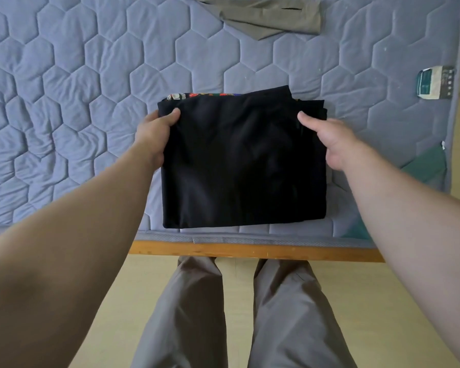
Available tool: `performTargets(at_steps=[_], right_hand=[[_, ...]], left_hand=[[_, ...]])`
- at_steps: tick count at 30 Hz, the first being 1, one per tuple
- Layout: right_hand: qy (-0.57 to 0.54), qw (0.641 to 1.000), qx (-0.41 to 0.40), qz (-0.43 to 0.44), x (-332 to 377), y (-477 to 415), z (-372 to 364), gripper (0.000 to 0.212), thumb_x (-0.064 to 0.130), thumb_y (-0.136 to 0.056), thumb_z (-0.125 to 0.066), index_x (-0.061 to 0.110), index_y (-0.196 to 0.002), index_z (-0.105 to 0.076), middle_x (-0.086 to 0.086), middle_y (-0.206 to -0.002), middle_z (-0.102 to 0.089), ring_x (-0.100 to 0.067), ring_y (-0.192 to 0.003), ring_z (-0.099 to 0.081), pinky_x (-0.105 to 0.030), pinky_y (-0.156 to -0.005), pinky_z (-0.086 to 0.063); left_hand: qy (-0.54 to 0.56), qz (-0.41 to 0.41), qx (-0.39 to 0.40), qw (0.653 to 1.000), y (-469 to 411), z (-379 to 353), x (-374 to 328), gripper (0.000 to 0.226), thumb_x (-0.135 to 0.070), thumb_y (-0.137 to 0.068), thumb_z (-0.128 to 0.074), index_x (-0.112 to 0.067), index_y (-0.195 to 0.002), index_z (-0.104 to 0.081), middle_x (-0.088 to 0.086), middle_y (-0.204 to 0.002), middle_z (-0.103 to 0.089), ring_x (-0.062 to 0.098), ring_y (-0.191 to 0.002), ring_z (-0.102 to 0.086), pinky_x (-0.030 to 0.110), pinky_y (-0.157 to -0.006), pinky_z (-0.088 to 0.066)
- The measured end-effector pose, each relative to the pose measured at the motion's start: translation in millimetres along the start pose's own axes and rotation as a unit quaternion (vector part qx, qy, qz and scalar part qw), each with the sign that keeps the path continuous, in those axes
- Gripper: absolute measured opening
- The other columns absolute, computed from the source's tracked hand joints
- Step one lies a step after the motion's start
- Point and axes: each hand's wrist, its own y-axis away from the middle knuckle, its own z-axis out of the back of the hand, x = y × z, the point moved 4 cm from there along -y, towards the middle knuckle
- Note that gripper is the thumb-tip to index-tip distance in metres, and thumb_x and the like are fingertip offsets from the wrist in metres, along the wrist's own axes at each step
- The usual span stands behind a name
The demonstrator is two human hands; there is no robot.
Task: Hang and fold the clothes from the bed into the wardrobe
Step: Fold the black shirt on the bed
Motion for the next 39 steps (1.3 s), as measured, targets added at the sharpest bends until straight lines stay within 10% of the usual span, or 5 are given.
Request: performTargets(at_steps=[8,26,32,35,39], right_hand=[[-0.112,0.992,0.021,0.046,2.1,0.2,16.2,0.049,0.023,-0.079,-0.085,0.014,-0.125,-0.069,-0.007,-0.118,-0.075,-0.027,-0.11,-0.071,-0.051,-0.1,-0.053],[0.048,0.957,-0.209,0.197,20.6,-33.8,-0.5,0.024,0.038,-0.085,-0.075,0.024,-0.103,-0.069,0.012,-0.098,-0.075,-0.002,-0.088,-0.071,-0.026,-0.086,-0.059],[0.348,0.756,-0.471,0.294,34.7,11.6,-25.4,0.052,0.046,-0.093,-0.056,0.014,-0.134,-0.056,-0.012,-0.137,-0.054,-0.03,-0.125,-0.055,-0.041,-0.096,-0.045],[0.404,0.705,-0.348,0.467,34.5,34.2,-79.0,0.054,0.041,-0.104,-0.044,0.009,-0.148,-0.048,-0.016,-0.154,-0.045,-0.031,-0.142,-0.043,-0.046,-0.112,-0.037],[0.581,0.701,-0.199,0.362,-9.9,-3.6,-111.1,0.064,0.049,-0.106,-0.016,0.02,-0.163,-0.008,-0.004,-0.171,-0.005,-0.023,-0.157,-0.003,-0.051,-0.126,-0.01]], left_hand=[[0.015,-0.023,0.034,0.999,-2.9,-1.0,-12.0,0.032,-0.023,-0.096,-0.069,-0.012,-0.126,-0.067,0.006,-0.115,-0.076,0.022,-0.106,-0.073,0.038,-0.088,-0.06],[-0.153,-0.117,-0.109,0.975,-32.0,-7.7,-4.6,0.019,-0.047,-0.097,-0.059,-0.029,-0.104,-0.058,-0.01,-0.11,-0.069,0.007,-0.099,-0.065,0.014,-0.084,-0.049],[-0.445,-0.284,-0.274,0.804,13.3,-40.2,-12.6,0.06,-0.045,-0.099,-0.044,-0.021,-0.153,-0.032,0.004,-0.165,-0.023,0.021,-0.152,-0.023,0.043,-0.123,-0.012],[-0.549,-0.382,-0.145,0.729,37.9,-80.4,6.8,0.061,-0.043,-0.105,-0.034,-0.021,-0.161,-0.022,0.003,-0.169,-0.013,0.021,-0.156,-0.009,0.047,-0.126,-0.001],[-0.641,-0.331,-0.105,0.684,6.3,-90.1,46.0,0.063,-0.049,-0.106,-0.019,-0.027,-0.163,-0.006,-0.001,-0.171,-0.001,0.023,-0.157,0.004,0.057,-0.125,-0.002]])
